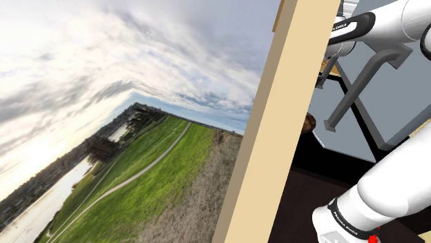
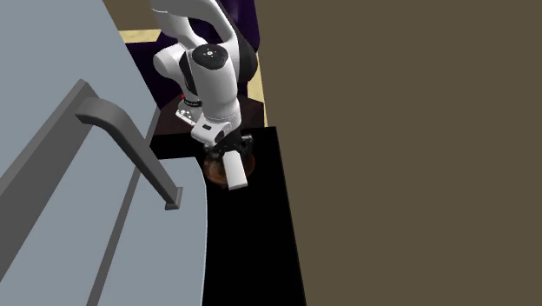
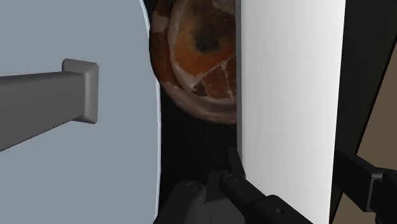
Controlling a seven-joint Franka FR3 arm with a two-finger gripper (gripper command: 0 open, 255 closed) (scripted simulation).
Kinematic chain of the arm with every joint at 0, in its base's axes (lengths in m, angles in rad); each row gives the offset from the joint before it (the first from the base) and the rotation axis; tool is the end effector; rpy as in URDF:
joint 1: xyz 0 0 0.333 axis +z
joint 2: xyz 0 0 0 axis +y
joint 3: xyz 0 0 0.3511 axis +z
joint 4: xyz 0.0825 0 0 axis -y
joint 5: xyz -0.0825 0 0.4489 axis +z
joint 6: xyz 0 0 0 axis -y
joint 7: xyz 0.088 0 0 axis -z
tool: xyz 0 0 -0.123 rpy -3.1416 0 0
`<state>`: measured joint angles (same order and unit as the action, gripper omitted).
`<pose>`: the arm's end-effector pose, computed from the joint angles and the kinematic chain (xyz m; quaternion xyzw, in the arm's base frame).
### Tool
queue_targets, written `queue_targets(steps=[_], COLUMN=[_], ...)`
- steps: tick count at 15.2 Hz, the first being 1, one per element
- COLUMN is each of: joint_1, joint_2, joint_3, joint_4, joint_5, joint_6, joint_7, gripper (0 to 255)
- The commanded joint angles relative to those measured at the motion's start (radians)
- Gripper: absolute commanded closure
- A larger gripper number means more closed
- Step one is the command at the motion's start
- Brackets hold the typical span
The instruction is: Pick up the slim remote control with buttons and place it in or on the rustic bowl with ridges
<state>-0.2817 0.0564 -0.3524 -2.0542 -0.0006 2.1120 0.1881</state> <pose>0.4984 -0.3646 0.3982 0.9168 -0.3992 0.0002 0.0103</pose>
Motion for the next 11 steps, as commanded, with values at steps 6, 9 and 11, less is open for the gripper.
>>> queue_targets(steps=[6,9,11], joint_1=[-0.014,-0.015,-0.014], joint_2=[-0.287,-0.266,-0.251], joint_3=[0.004,0.001,-0.002], joint_4=[-0.307,-0.33,-0.345], joint_5=[-0.116,-0.111,-0.108], joint_6=[0.035,0.078,0.107], joint_7=[0.059,0.056,0.053], gripper=[255,255,255])
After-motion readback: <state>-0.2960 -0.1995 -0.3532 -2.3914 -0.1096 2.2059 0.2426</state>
